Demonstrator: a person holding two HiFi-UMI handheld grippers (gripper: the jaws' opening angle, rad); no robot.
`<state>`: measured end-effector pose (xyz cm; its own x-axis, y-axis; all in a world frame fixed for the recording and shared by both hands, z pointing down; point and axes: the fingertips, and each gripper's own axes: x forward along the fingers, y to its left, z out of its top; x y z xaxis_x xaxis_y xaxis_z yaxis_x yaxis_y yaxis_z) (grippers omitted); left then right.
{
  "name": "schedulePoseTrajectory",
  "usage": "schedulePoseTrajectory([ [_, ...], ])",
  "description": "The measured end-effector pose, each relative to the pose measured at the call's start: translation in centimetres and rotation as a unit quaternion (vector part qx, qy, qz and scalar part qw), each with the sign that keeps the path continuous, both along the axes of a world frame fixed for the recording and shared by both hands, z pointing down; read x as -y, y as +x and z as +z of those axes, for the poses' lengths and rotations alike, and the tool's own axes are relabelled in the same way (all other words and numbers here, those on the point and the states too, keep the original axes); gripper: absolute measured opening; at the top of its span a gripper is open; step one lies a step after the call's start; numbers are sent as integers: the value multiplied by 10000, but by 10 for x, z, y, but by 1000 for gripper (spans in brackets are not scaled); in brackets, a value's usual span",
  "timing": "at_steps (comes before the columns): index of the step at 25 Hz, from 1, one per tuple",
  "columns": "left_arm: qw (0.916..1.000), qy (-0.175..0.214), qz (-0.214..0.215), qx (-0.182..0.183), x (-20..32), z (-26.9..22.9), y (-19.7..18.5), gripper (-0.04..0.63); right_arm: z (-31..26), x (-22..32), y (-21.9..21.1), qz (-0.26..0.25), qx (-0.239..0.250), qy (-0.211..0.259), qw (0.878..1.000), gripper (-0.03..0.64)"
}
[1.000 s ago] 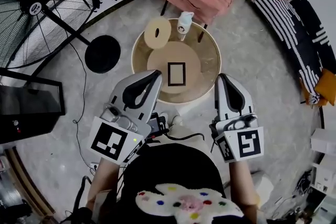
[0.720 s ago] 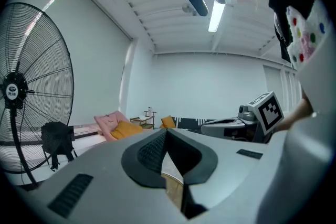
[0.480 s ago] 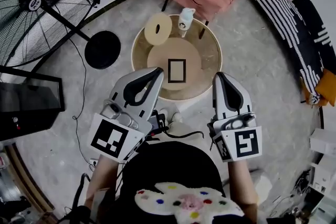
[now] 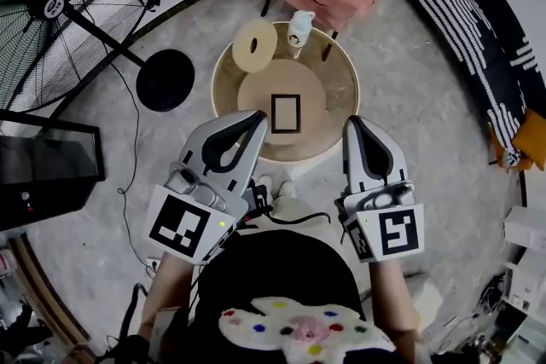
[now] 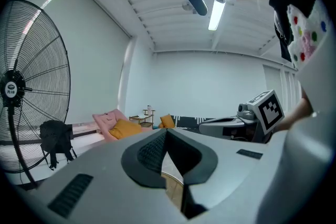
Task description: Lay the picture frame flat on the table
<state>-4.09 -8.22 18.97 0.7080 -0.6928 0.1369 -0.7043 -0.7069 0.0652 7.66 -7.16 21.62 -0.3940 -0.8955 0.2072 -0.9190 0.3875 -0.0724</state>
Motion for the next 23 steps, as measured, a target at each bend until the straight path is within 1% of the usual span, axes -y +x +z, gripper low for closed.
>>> schedulePoseTrajectory([
  [7, 10000, -27, 7, -33, 0, 0, 0, 15, -1, 1, -2, 4, 27, 38, 10000, 32],
  [11, 10000, -62, -23, -53, 1, 1, -1, 15, 5, 1, 1, 68, -74, -165, 9998, 32],
  [14, 9999, -71, -41, -58, 2, 1, -2, 14, 7, 2, 0, 15, -200, -123, 9997, 32],
  [17, 9999, -75, -55, -49, 3, 3, -3, 15, 14, -1, 1, 11, -299, -267, 9992, 32],
  [23, 9999, -121, -96, -66, 3, 8, -6, 14, 15, 0, -2, 19, -208, -131, 9997, 32],
])
